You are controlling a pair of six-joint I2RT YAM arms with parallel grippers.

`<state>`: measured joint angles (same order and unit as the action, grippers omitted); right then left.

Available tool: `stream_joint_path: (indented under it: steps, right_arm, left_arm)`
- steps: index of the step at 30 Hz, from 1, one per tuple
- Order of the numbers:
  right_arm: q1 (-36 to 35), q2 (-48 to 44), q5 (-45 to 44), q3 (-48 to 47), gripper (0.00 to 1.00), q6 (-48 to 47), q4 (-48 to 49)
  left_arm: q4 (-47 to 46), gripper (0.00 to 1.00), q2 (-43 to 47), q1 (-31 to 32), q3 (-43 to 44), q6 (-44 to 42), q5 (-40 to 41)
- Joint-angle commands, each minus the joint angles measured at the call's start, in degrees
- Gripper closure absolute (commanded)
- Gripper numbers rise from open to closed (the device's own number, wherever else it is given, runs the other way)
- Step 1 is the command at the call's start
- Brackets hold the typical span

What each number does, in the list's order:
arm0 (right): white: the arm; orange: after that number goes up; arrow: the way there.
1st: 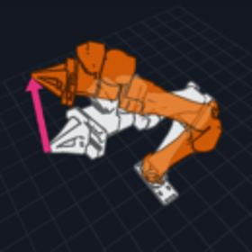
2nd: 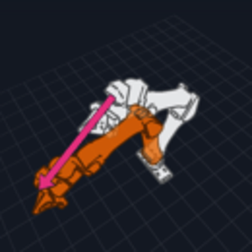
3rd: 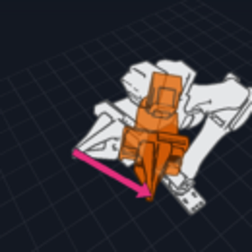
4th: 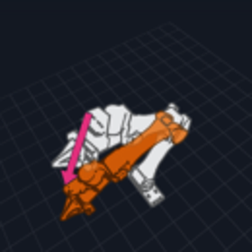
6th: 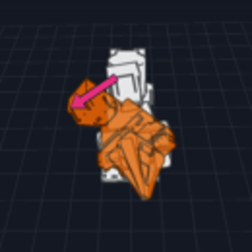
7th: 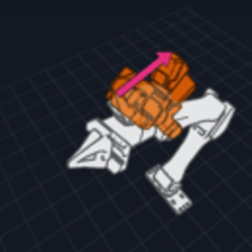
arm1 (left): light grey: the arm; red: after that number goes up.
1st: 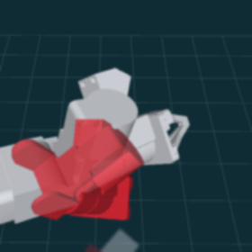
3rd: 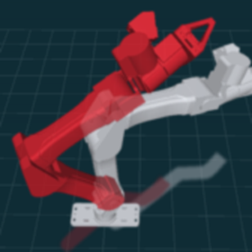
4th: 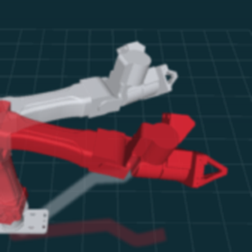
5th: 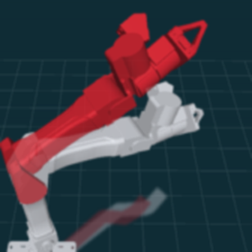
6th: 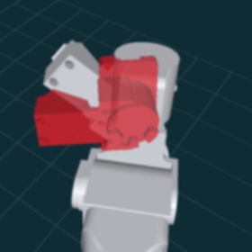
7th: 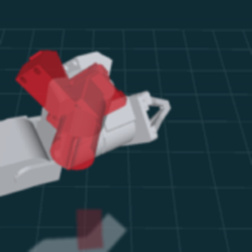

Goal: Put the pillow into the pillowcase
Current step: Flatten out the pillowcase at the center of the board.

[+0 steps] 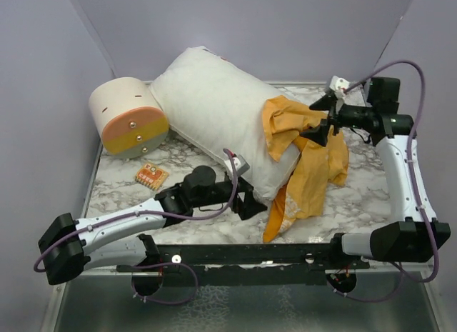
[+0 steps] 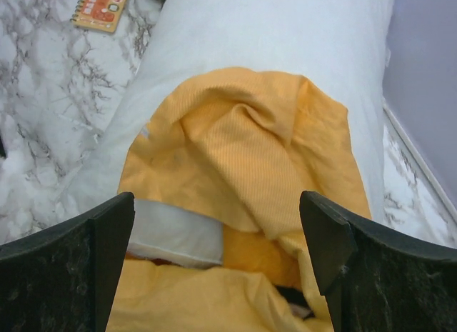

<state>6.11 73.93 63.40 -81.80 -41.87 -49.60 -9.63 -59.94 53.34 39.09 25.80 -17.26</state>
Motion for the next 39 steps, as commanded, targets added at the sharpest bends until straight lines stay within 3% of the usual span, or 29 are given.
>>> stream_joint_path:
  steps: [1,7,11,12,13,14,15,17,22,25,27,28,31,33,36,39]
  right_arm:
    - [-9.1,4.8,-13.2,-2.5,0.02,-0.4,9.0]
    - [-21.0,11.4,-27.8,-1.8,0.05,-3.0,13.2]
    - [-22.5,15.1,-34.3,-2.0,0.21,3.1,17.7]
    - [-22.5,15.5,-35.9,-2.0,0.33,4.7,19.0]
    - [-22.5,15.7,-37.7,-2.0,0.53,6.4,20.2]
    - [-22.5,15.2,-40.6,-2.0,0.79,9.0,22.1]
    - [-22.3,14.3,-45.2,-1.8,0.96,11.0,25.2]
    - [-19.9,11.5,-48.5,-0.8,0.99,14.5,29.6]
    - [-4.0,8.2,-55.7,-0.5,0.99,22.4,41.1]
    - [4.6,8.7,-64.1,2.2,0.99,21.3,45.6]
    - [9.6,8.2,-64.6,7.6,0.99,20.9,47.3]
    - [11.7,7.6,-62.8,10.0,0.95,20.9,47.2]
    - [15.0,6.0,-53.5,15.0,0.51,20.6,42.4]
    - [15.1,3.9,-46.5,17.5,0.28,18.9,38.5]
    - [15.1,0.2,-37.1,19.6,0.14,17.0,33.5]
    - [15.1,-2.6,-27.5,19.9,0.12,15.6,29.4]
  left_arm:
    - [-14.0,0.08,-3.5,13.3,-3.4,-5.4,14.2]
    - [-28.3,0.07,-14.8,18.7,-7.0,-6.0,22.9]
    - [-32.2,0.08,-25.4,19.6,-4.6,-0.1,25.3]
    - [-33.0,0.08,-27.5,19.8,-4.1,1.2,25.9]
    - [-33.8,0.08,-29.4,19.9,-3.8,2.3,26.3]
    - [-34.5,0.09,-30.9,20.0,-3.5,3.0,26.4]
    - [-35.1,0.09,-32.2,20.1,-3.3,3.6,26.7]
    - [-35.7,0.09,-33.5,20.1,-2.8,4.4,27.2]
    - [-32.8,0.10,-34.5,20.2,-0.3,2.5,27.1]
    - [-29.3,0.09,-35.1,20.2,1.8,1.6,27.1]
    - [-26.5,0.09,-35.5,20.2,3.4,1.9,27.0]
    - [-25.3,0.10,-35.7,20.2,4.1,2.2,27.0]
    - [-21.0,0.10,-36.1,20.3,5.8,2.9,27.3]
    - [-17.5,0.11,-35.9,20.5,7.2,1.9,27.6]
    - [-10.4,0.11,-34.6,21.7,10.1,-2.0,30.2]
    - [-5.8,0.12,-32.9,22.4,12.2,-6.0,31.1]
